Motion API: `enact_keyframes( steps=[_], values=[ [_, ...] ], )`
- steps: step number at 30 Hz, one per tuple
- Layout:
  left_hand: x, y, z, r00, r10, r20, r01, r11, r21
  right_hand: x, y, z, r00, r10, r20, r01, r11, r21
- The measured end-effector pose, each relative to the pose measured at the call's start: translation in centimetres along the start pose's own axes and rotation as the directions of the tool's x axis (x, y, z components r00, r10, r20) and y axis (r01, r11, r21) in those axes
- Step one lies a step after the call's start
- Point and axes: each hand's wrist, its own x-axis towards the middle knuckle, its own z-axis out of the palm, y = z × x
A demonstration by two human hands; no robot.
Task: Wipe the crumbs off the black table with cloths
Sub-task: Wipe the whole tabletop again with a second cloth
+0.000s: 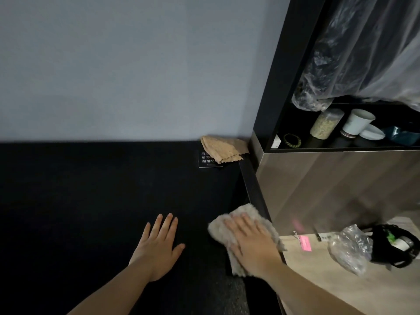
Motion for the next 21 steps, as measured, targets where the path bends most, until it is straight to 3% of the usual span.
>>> enact_keyframes(
  steps=[2, 3, 4, 6, 8, 9, 12, 14, 16, 19, 21],
  values=[
    [-0.2, 0.0, 0.2, 1.000, -0.001, -0.012, 0.001, 1.000, 0.003, 1.3, -0.6, 0.4, 0.969, 0.228, -0.099, -0.223, 0.973, 0.055],
    [-0.2, 0.0, 0.3, 1.000, -0.002, -0.018, 0.002, 1.000, 0.002, 1.4, -2.5, 0.6, 0.946, 0.286, -0.150, -0.274, 0.957, 0.095],
    [-0.2, 0.1, 0.3, 1.000, -0.001, -0.023, 0.001, 1.000, 0.007, 1.1, -4.6, 0.6, 0.952, 0.287, -0.104, -0.271, 0.953, 0.138],
    [-0.3, 0.1, 0.4, 1.000, 0.003, -0.029, -0.002, 1.000, 0.023, -0.3, -7.1, 1.9, 0.989, 0.145, -0.003, -0.143, 0.977, 0.157],
    [-0.4, -0.2, 0.4, 0.999, 0.016, -0.030, -0.015, 1.000, 0.024, -1.3, -5.9, 2.2, 0.999, -0.020, 0.025, 0.020, 1.000, -0.002],
    [-0.4, -0.3, 0.3, 0.999, 0.026, -0.026, -0.026, 0.999, 0.020, -1.2, -4.1, 1.8, 0.999, -0.010, 0.042, 0.011, 1.000, -0.025],
    [-0.3, -0.4, 0.2, 0.999, 0.039, -0.009, -0.039, 0.999, 0.002, -0.6, 0.2, 0.1, 0.950, 0.307, -0.064, -0.305, 0.952, 0.039],
    [-0.4, -0.3, 0.1, 0.999, 0.040, -0.001, -0.040, 0.999, 0.000, -0.5, -2.2, 0.4, 0.898, 0.429, -0.100, -0.409, 0.896, 0.172],
    [-0.5, -0.1, 0.0, 0.999, 0.046, 0.000, -0.046, 0.999, 0.005, -1.5, -6.1, 1.4, 0.932, 0.363, -0.010, -0.352, 0.910, 0.218],
    [-0.8, -0.4, -0.2, 0.997, 0.073, 0.011, -0.073, 0.997, 0.015, -2.8, -6.9, 1.9, 0.991, 0.124, 0.056, -0.126, 0.992, 0.027],
    [-1.0, -0.4, -0.2, 0.997, 0.077, 0.009, -0.077, 0.997, 0.017, -3.0, -4.0, 0.1, 0.985, 0.153, 0.080, -0.155, 0.988, 0.026]
  ],
)
